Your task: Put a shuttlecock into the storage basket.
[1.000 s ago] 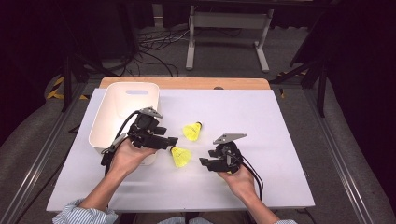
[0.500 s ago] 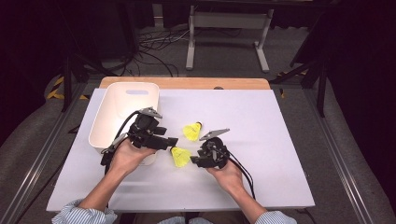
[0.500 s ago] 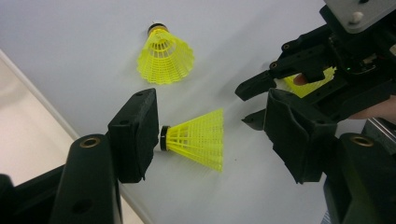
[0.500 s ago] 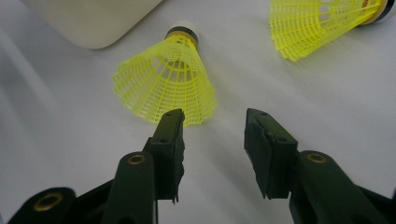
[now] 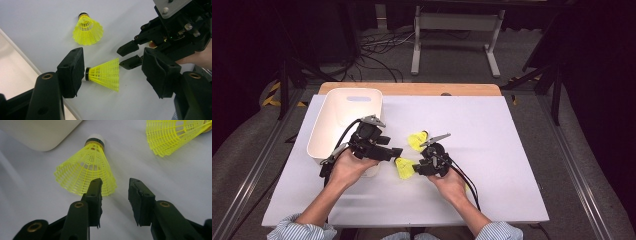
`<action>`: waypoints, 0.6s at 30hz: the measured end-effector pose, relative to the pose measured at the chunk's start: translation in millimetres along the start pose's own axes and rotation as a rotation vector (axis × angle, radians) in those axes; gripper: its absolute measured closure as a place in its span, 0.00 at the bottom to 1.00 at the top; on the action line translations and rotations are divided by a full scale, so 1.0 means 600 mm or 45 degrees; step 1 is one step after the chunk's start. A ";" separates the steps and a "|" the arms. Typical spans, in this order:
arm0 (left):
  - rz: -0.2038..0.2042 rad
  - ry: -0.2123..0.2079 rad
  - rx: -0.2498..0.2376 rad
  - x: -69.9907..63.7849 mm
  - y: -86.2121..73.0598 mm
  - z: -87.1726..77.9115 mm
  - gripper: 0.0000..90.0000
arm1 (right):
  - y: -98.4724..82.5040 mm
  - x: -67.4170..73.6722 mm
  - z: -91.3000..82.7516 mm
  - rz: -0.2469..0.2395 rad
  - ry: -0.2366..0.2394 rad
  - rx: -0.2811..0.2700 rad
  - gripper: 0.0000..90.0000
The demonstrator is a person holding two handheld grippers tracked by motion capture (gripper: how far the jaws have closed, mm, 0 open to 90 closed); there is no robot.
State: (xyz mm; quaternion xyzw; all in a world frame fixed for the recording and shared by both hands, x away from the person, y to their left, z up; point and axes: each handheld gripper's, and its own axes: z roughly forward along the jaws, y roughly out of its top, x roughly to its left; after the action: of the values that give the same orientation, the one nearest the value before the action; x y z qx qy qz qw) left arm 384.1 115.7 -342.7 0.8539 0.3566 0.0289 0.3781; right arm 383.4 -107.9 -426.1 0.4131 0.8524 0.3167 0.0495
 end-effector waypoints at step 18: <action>-0.004 0.000 -0.002 0.000 0.000 0.000 0.39 | 0.026 0.012 0.012 -0.011 -0.056 0.049 0.82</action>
State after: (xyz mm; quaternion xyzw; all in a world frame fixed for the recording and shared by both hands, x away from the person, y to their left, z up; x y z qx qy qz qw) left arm 384.0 115.7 -342.7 0.8531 0.3578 0.0284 0.3787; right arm 391.9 -92.0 -421.7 0.4171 0.8588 0.2909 0.0615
